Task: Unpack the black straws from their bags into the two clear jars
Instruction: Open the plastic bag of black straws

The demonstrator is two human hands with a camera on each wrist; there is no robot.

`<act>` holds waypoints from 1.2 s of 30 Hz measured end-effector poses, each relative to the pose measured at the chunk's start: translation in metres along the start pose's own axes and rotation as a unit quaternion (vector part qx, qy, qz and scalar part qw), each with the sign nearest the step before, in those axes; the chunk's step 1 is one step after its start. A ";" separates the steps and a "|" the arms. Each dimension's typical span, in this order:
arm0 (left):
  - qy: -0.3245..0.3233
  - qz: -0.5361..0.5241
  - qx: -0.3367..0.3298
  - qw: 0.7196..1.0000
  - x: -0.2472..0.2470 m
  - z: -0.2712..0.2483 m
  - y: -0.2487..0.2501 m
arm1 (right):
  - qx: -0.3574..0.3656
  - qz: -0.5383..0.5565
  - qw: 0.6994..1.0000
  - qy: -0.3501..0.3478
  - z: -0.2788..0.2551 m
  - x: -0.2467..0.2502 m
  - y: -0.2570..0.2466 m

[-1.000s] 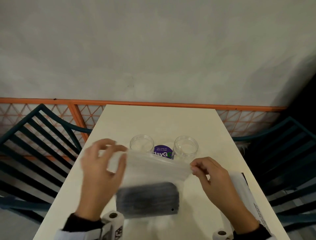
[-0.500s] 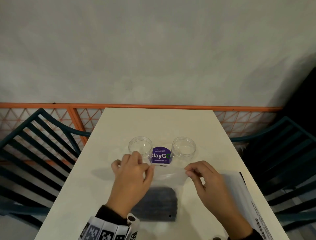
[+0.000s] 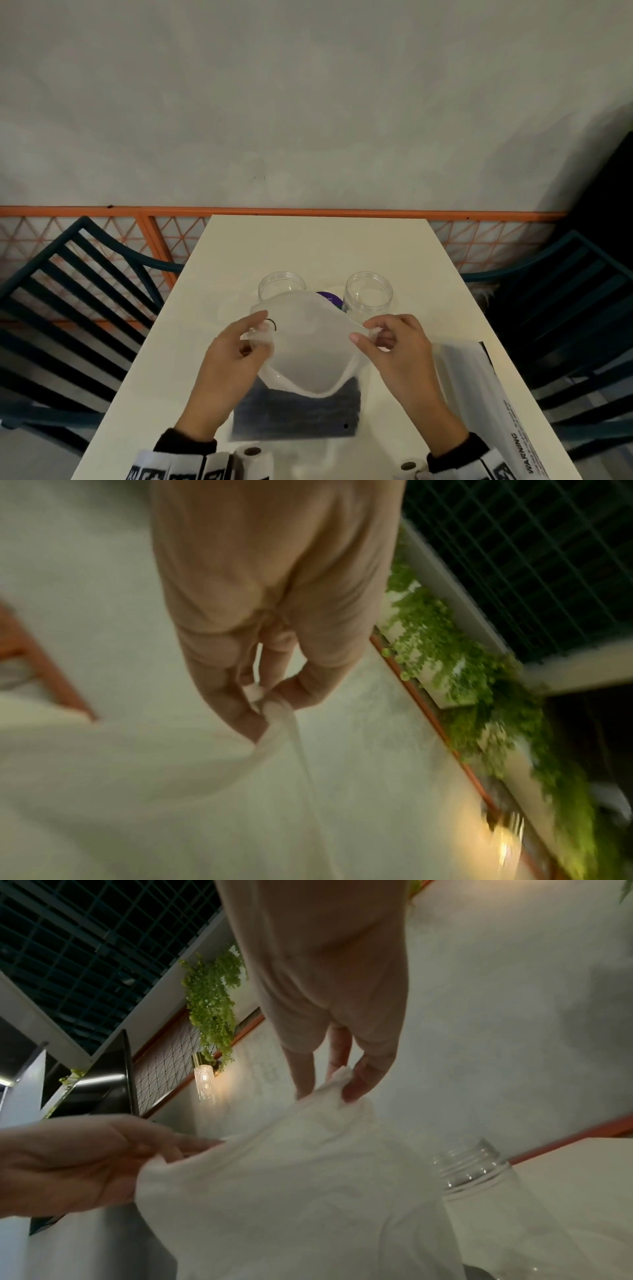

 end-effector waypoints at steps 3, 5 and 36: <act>-0.017 -0.197 -0.003 0.980 0.004 0.000 -0.004 | -0.040 0.025 0.999 0.000 0.009 0.000 0.010; -0.026 -0.279 -0.016 0.960 0.013 0.001 -0.011 | -0.095 0.135 0.986 -0.022 0.014 0.002 0.018; 0.123 0.088 -0.023 0.988 0.019 -0.004 -0.024 | -0.084 0.099 0.988 -0.082 0.014 0.007 0.022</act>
Point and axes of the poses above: each hand's wrist, its own z-axis towards the middle knuckle, its own x-axis out of the back of the hand, y = z × x, the point moved 3 cm from there along z, towards the middle knuckle, and after that the axes turned 13 degrees about -y, right-handed, at the moved point
